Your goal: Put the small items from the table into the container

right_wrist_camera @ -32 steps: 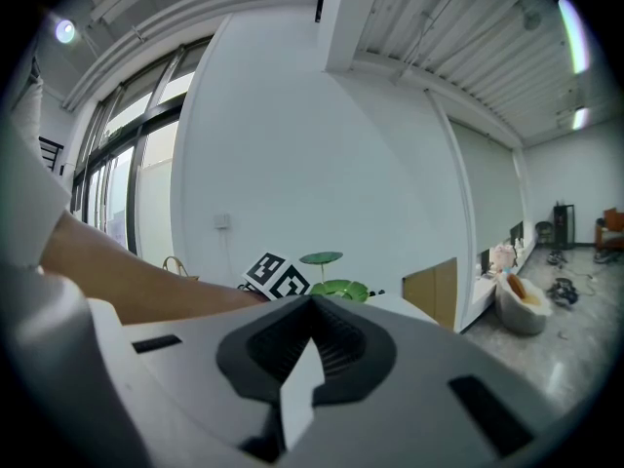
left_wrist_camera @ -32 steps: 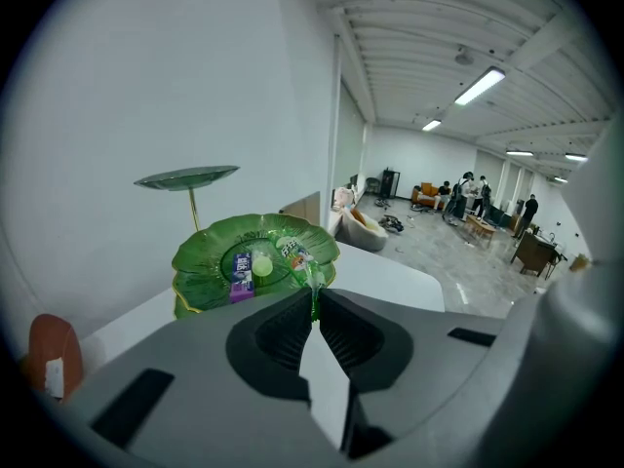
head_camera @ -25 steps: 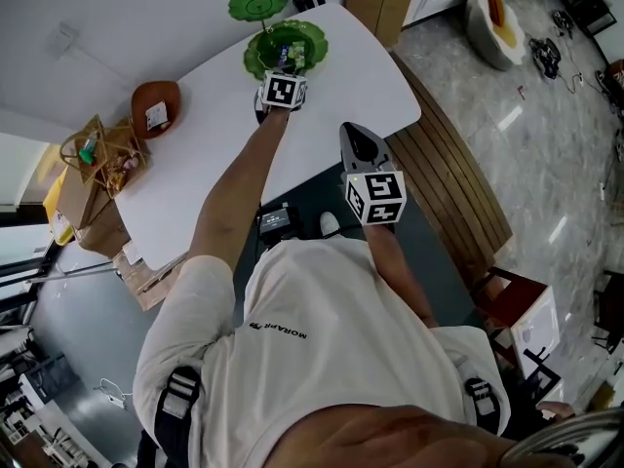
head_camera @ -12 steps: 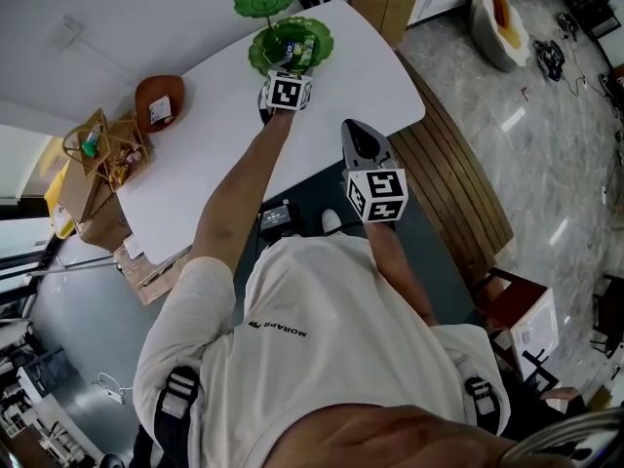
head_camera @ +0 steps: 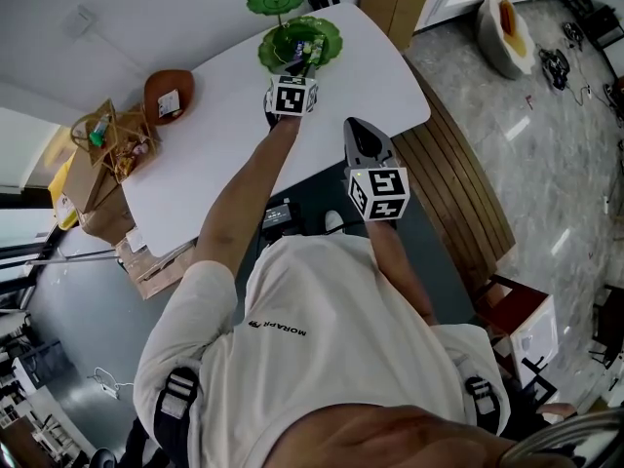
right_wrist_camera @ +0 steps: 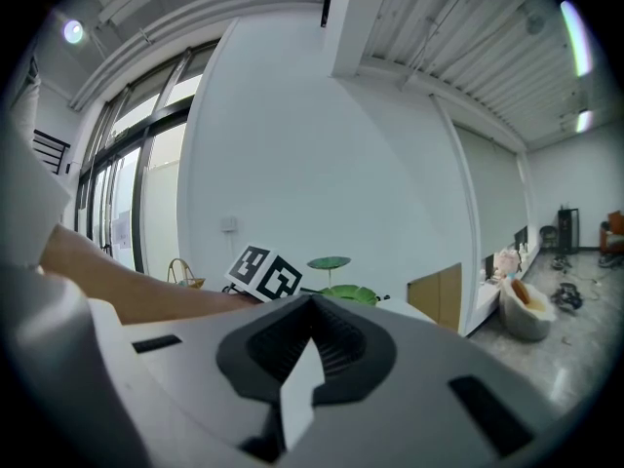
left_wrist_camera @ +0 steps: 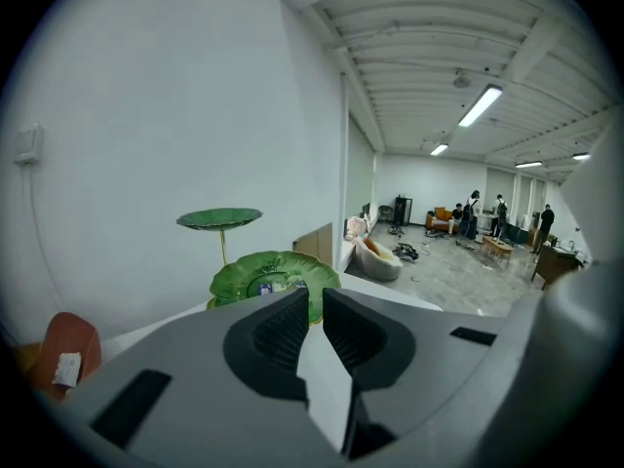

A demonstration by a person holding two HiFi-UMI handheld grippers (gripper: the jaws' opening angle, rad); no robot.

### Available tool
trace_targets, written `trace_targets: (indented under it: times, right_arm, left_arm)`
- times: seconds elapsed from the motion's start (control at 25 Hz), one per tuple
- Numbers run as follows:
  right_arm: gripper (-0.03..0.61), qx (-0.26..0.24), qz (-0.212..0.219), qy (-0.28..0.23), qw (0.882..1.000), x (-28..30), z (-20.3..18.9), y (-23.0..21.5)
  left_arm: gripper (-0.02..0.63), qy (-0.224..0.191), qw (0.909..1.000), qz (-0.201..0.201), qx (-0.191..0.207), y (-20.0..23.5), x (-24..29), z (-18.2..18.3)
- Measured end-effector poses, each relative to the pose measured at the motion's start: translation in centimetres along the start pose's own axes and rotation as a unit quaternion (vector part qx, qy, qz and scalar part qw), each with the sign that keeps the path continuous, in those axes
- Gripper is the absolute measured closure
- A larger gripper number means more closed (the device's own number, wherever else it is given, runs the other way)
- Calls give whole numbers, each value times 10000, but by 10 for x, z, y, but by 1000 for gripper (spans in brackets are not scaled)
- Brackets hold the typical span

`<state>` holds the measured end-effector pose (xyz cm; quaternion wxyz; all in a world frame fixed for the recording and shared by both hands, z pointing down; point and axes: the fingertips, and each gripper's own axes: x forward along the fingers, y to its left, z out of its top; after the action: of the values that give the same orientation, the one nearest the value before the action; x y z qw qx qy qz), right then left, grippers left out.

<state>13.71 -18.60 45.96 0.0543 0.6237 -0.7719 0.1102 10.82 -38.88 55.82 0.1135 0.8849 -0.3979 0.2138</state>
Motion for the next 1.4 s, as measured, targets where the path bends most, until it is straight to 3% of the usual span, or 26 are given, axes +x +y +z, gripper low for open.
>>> trace_targets:
  times: [0.16, 1.12, 1.4]
  right_arm:
    - [571, -15, 42, -37, 10000, -2, 3, 7]
    - [571, -106, 196, -167, 9996, 1, 14, 34]
    - [571, -132, 361, -211, 9990, 4, 17, 43]
  left_arm:
    - [609, -112, 9998, 26, 132, -3, -15, 3]
    - [611, -907, 9945, 250, -470, -3, -109, 15]
    - [611, -1141, 9924, 271, -373, -6, -140, 21]
